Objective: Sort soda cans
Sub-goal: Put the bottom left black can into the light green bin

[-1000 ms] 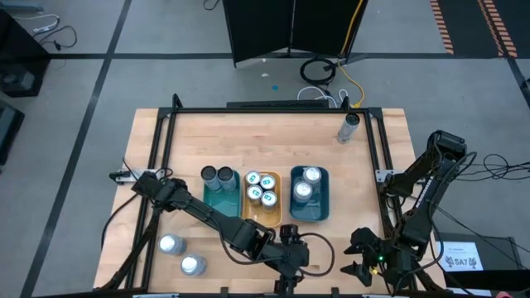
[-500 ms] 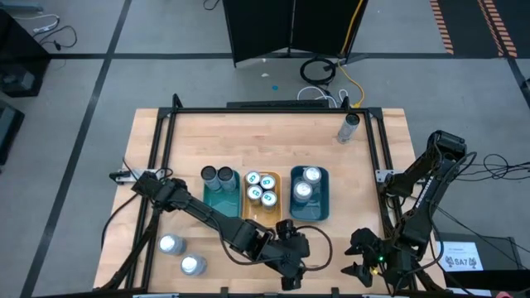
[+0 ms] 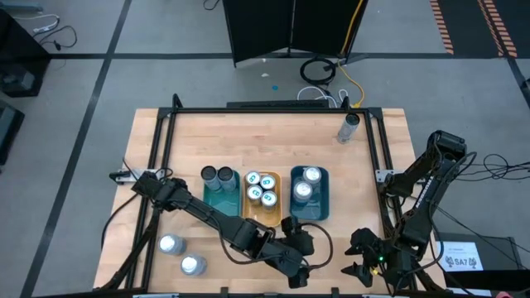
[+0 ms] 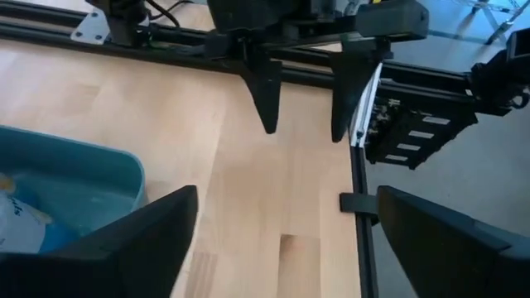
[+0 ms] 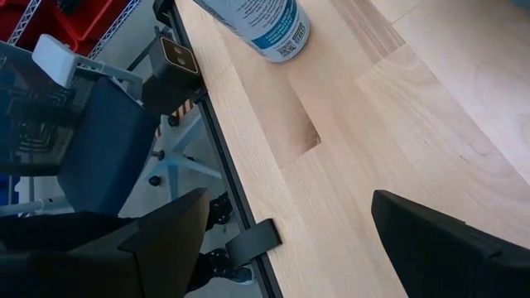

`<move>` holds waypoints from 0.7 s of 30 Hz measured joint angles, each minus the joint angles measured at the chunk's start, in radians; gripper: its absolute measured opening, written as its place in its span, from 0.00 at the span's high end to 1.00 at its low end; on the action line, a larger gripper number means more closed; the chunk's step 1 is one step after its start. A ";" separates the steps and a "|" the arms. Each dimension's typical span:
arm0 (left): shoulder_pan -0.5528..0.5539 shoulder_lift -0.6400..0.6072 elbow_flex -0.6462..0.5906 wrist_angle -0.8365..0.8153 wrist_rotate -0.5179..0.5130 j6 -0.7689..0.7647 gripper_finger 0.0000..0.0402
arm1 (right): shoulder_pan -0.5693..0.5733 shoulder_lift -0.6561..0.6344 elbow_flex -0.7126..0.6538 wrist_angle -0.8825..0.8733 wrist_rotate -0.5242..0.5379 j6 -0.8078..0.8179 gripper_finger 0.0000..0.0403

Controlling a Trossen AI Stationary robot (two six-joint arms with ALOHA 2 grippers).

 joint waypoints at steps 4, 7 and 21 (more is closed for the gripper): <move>0.002 0.000 0.000 -0.002 0.013 -0.021 0.02 | 0.000 0.000 0.000 0.000 0.000 0.001 0.18; 0.002 0.000 0.000 -0.009 0.000 -0.021 0.05 | 0.000 0.000 0.000 0.000 0.000 0.001 0.18; 0.005 0.000 0.000 -0.049 0.040 0.032 0.06 | 0.000 0.000 0.000 0.000 0.000 0.005 0.18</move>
